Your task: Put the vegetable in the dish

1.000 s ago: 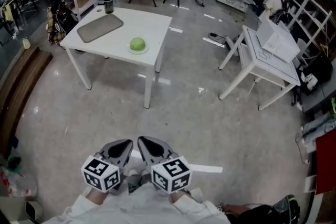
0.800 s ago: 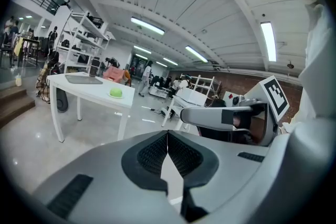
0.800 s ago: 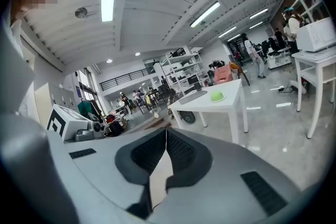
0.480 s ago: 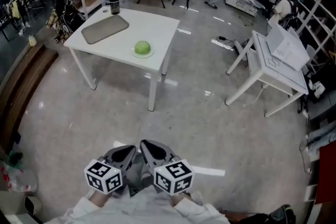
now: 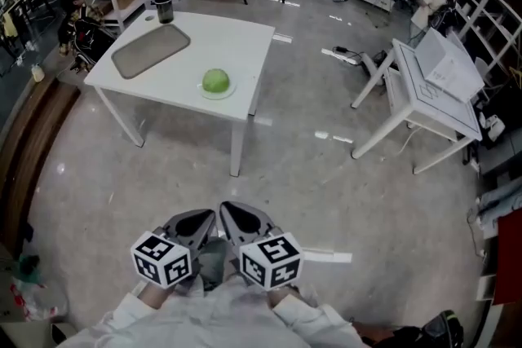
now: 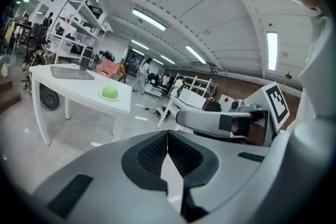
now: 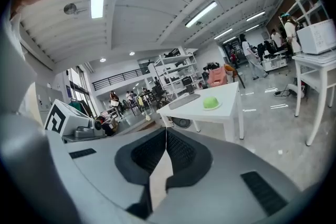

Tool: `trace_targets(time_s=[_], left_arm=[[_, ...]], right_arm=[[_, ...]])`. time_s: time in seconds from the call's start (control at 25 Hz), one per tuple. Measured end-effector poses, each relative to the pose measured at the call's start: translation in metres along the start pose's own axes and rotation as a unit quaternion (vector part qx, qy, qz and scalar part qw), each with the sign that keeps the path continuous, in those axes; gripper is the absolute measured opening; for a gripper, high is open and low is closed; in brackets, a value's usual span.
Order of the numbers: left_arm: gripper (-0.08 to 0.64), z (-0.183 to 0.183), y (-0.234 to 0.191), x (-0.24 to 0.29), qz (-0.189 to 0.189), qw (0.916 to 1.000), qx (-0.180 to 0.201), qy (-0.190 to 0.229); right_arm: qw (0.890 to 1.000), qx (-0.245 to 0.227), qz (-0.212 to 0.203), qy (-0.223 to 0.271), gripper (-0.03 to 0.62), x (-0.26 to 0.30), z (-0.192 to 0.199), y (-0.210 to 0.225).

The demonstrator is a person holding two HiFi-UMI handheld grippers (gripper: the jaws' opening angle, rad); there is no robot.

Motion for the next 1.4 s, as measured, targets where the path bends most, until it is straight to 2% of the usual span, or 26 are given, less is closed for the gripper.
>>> trace_targets(time_s=[0.24, 0.52, 0.8, 1.08, 1.4], left_arm=[[0.009, -0.06, -0.054, 0.021, 0.016, 0.9998, 0.01, -0.002], [0.009, -0.107, -0.113, 0.044, 0.035, 0.9992, 0.02, 0.0], [0.009, -0.119, -0.145, 0.059, 0.045, 0.9988, 0.009, -0.017], [0.009, -0.124, -0.166, 0.072, 0.038, 0.9988, 0.001, -0.03], [0.009, -0.151, -0.188, 0.11, 0.029, 0.9991, -0.007, -0.031]], right_arm=[[1.0, -0.004, 0.003, -0.002, 0.014, 0.065, -0.038, 0.015], [0.999, 0.024, 0.023, 0.016, 0.014, 0.132, -0.066, 0.04], [0.999, 0.031, 0.033, 0.002, 0.014, 0.167, -0.071, 0.047], [0.995, 0.062, 0.079, 0.021, 0.014, 0.179, -0.074, 0.077], [0.995, 0.071, 0.068, 0.027, 0.014, 0.212, -0.097, 0.115]])
Point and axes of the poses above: the fingertips, and each gripper's own axes: x forward along the fingers, y to its right, z out of its underside, the point moved 6 cm from there along -x, backward along the fingers, and after that the axes turned 6 degrees about -x, right-handed, at the moved point
